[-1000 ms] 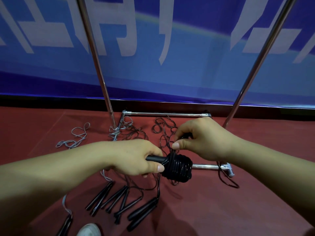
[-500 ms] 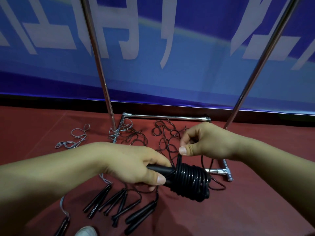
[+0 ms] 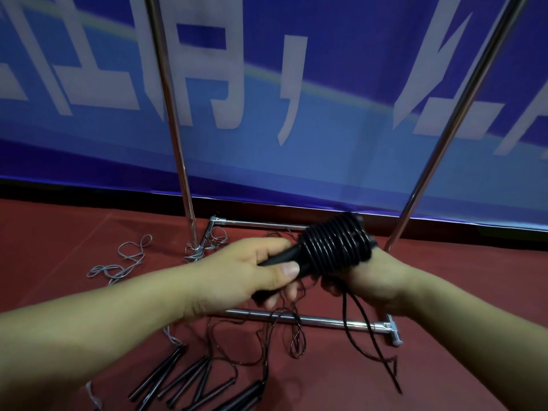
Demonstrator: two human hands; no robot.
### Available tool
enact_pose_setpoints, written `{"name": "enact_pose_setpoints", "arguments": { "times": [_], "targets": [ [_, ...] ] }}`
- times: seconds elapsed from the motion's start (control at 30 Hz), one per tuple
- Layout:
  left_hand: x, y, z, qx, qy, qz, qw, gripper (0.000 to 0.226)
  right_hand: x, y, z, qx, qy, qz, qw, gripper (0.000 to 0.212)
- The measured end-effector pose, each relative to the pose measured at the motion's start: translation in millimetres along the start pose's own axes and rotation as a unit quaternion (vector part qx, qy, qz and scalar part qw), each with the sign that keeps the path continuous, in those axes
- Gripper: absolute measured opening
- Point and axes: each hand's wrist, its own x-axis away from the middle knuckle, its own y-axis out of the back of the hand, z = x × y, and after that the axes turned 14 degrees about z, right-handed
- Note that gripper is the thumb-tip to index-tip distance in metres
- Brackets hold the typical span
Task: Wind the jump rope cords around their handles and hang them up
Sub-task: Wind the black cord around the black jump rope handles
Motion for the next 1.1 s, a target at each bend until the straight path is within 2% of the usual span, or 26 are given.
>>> {"name": "enact_pose_setpoints", "arguments": {
  "times": [0.07, 0.13, 0.3, 0.43, 0.67, 0.9, 1.1],
  "targets": [
    [-3, 1, -1, 0.012, -0.011, -0.064, 0.998, 0.015, -8, -3, -5, -0.027, -0.003, -0.029, 0.999, 0.021],
    [-7, 3, 1, -0.002, -0.004, -0.133, 0.991, 0.017, -13, -7, -6, -0.014, -0.022, -0.038, 0.999, 0.024],
    [-8, 10, 7, -0.056, 0.047, -0.224, 0.972, 0.028, -12, -14, -1, 0.029, -0.044, 0.01, 0.999, 0.016],
    [-8, 9, 8, -0.083, 0.074, -0.236, 0.965, 0.024, -12, -15, 1, 0.072, -0.044, 0.013, 0.996, 0.014],
    [-9, 15, 13, -0.077, 0.101, -0.248, 0.96, 0.036, -17, -15, 4, 0.083, -0.064, -0.021, 0.994, 0.011],
    [-12, 17, 13, -0.054, 0.109, -0.249, 0.961, 0.03, -17, -14, 7, 0.186, -0.053, -0.048, 0.98, 0.015],
    [-14, 17, 14, -0.061, 0.119, -0.267, 0.954, 0.024, -12, -13, 12, 0.197, -0.052, -0.061, 0.977, 0.018]
  ]
}}
